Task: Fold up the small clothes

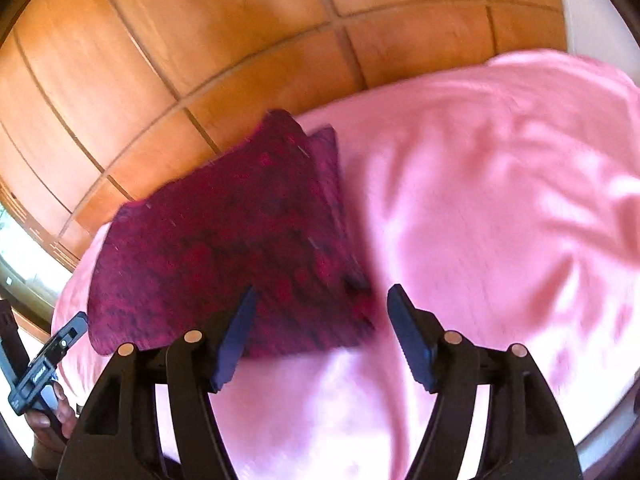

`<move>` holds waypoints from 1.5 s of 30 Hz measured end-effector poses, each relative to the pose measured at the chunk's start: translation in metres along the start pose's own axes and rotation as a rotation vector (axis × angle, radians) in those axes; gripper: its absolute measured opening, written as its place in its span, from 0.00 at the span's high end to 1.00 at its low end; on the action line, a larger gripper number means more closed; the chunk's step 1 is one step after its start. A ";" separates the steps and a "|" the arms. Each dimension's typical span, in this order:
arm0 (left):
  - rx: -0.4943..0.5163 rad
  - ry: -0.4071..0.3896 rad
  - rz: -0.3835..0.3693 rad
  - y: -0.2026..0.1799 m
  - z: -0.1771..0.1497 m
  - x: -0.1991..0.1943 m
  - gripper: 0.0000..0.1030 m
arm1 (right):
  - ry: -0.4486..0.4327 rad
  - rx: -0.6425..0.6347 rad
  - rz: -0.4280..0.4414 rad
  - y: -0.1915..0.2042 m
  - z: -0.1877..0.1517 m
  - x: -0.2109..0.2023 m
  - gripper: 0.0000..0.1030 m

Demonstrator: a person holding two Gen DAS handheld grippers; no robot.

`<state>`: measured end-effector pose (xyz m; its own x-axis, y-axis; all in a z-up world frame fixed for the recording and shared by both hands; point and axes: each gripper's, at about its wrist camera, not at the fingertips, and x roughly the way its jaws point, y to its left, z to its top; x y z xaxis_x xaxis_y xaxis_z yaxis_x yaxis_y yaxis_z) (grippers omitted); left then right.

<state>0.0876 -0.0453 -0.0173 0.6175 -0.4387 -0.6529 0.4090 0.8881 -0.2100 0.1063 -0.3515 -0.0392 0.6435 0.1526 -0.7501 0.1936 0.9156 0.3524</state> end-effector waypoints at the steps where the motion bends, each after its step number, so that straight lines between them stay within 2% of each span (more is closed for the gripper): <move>1: 0.012 0.016 -0.002 -0.005 -0.001 0.008 0.52 | 0.012 0.003 -0.007 -0.002 -0.005 0.004 0.37; 3: 0.008 0.053 -0.023 -0.011 -0.002 0.024 0.52 | 0.018 0.013 -0.001 -0.001 -0.007 0.010 0.39; 4: 0.002 0.063 -0.020 -0.009 -0.003 0.029 0.52 | 0.020 0.017 0.001 -0.001 -0.007 0.012 0.43; 6: -0.008 0.076 -0.004 -0.011 -0.010 0.032 0.52 | 0.030 0.008 -0.015 0.002 -0.009 0.020 0.55; 7: -0.020 0.095 -0.006 -0.010 -0.011 0.037 0.52 | 0.032 -0.005 -0.043 0.003 -0.009 0.022 0.69; 8: -0.029 0.115 0.000 -0.011 -0.014 0.043 0.52 | 0.037 -0.024 -0.075 0.004 -0.008 0.024 0.73; 9: -0.036 0.148 0.015 -0.010 -0.019 0.051 0.52 | 0.040 -0.036 -0.090 0.002 -0.008 0.026 0.74; 11: -0.025 0.146 0.028 -0.010 -0.024 0.058 0.52 | 0.061 -0.063 -0.121 -0.002 -0.010 0.034 0.74; 13: 0.012 0.136 0.058 -0.015 -0.026 0.057 0.52 | 0.063 -0.055 -0.112 -0.008 -0.015 0.038 0.73; 15: -0.004 0.135 0.051 -0.015 -0.023 0.053 0.52 | 0.064 -0.023 -0.094 -0.010 -0.012 0.036 0.71; 17: -0.049 0.119 0.024 -0.011 -0.019 0.046 0.52 | 0.065 -0.023 -0.109 -0.008 -0.009 0.032 0.59; 19: -0.085 0.086 0.029 -0.004 -0.012 0.033 0.52 | 0.047 -0.040 -0.120 -0.001 -0.006 0.023 0.55; 22: -0.161 0.000 0.038 0.020 0.003 0.006 0.52 | -0.005 -0.079 -0.094 0.021 0.003 0.010 0.53; 23: -0.187 -0.029 0.049 0.028 0.008 -0.002 0.52 | -0.023 -0.108 -0.085 0.033 0.007 0.007 0.47; 25: -0.239 -0.087 0.088 0.050 0.017 -0.017 0.52 | -0.047 -0.155 -0.061 0.054 0.013 0.005 0.42; 27: -0.287 -0.113 0.127 0.074 0.026 -0.023 0.52 | -0.050 -0.204 -0.010 0.082 0.019 0.015 0.42; 29: -0.330 -0.112 0.158 0.090 0.034 -0.022 0.52 | -0.044 -0.245 0.021 0.103 0.022 0.025 0.40; 36: -0.452 -0.010 0.109 0.150 0.057 0.016 0.52 | -0.007 -0.328 0.072 0.159 0.028 0.062 0.38; 38: -0.483 0.037 0.059 0.161 0.056 0.029 0.66 | -0.007 -0.347 0.067 0.167 0.029 0.070 0.37; 39: -0.481 0.058 0.055 0.162 0.057 0.037 0.87 | -0.004 -0.353 0.063 0.170 0.030 0.077 0.37; 41: -0.460 0.051 0.077 0.164 0.062 0.043 0.89 | 0.004 -0.361 0.061 0.173 0.032 0.087 0.36; 45: -0.506 0.030 0.123 0.173 0.053 0.043 0.90 | 0.012 -0.373 0.053 0.181 0.037 0.105 0.35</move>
<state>0.2203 0.0817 -0.0434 0.6180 -0.3297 -0.7137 -0.0460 0.8911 -0.4515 0.2360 -0.1837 -0.0336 0.6365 0.2058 -0.7433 -0.1245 0.9785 0.1643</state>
